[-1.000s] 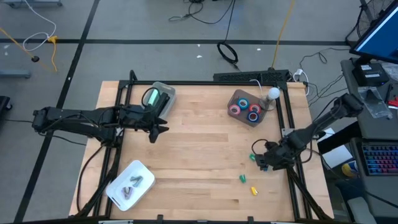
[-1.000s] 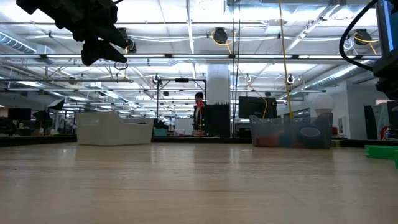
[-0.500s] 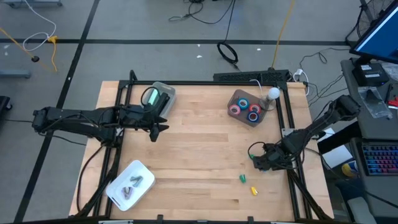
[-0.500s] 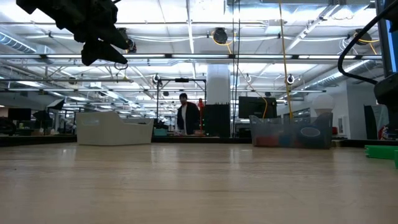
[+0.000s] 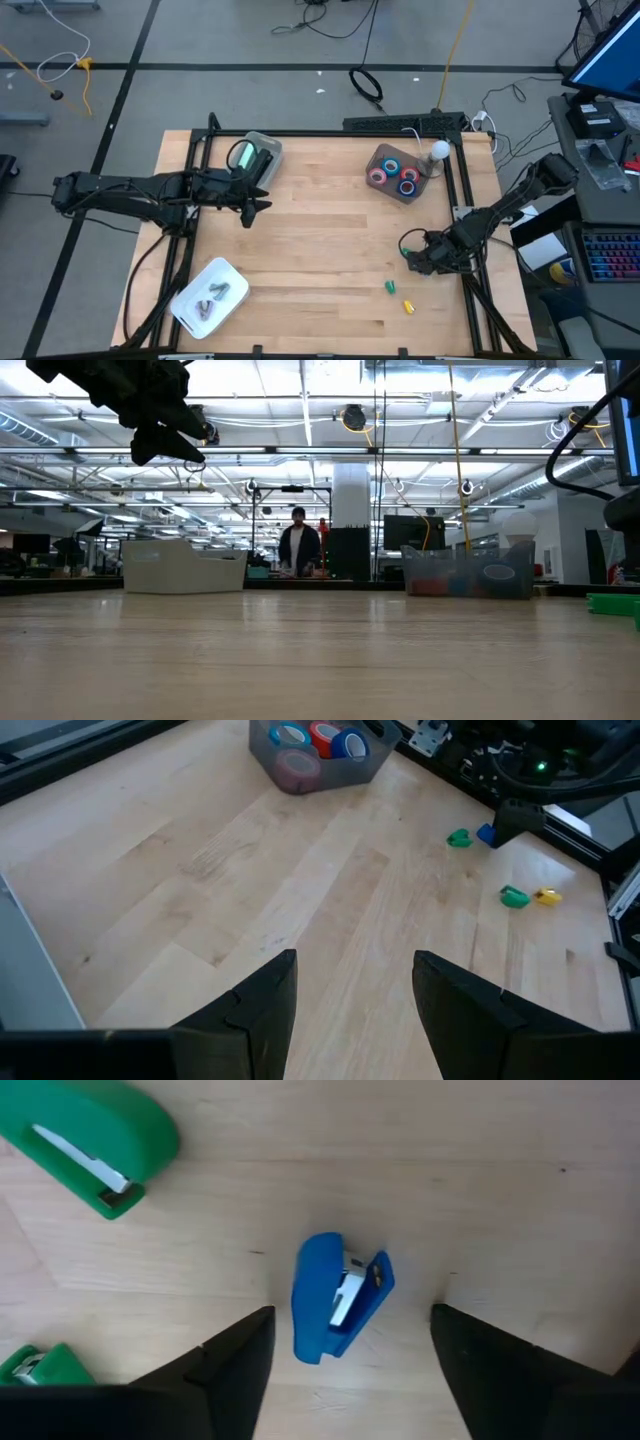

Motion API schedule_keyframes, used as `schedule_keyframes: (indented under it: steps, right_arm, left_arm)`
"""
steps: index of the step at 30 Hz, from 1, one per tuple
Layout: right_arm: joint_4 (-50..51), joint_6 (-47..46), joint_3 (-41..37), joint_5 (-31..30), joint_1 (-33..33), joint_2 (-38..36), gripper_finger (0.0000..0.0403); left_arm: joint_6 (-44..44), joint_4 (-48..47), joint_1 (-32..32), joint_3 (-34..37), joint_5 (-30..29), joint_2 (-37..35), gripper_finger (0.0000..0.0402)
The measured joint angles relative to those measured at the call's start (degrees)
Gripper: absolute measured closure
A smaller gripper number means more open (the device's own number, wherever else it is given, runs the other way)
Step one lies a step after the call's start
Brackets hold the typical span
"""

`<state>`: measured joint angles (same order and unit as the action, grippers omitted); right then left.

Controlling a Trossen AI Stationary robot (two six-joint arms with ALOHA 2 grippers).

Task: Pick and place Stapler, Stapler remover, tape
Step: Put the small blue stapler into the gray bin

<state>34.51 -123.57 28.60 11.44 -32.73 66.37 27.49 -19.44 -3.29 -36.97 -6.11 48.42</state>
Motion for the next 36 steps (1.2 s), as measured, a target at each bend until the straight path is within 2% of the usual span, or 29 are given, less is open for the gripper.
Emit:
schedule_keyframes:
  steps: [7,15,30,36]
  right_arm:
    - [0.67,0.06,-0.09,0.2,-0.04,0.04,0.0208]
    - [1.09,0.61,-0.11,-0.31,-0.04,0.04,0.026]
    - [1.09,2.8,-0.11,-1.12,-0.02,0.06,0.0344]
    - [0.95,5.19,-0.11,-1.2,0.0,-0.45,0.0351]
  left_arm:
    - [0.0,0.0,0.0,0.0,0.0,0.0,0.0201]
    - [0.0,0.0,0.0,0.0,0.0,0.0,0.0201]
    - [-0.02,0.14,0.0,0.0,0.0,0.0,0.0201]
    - [0.0,5.73,0.0,0.0,-0.02,0.0,0.0201]
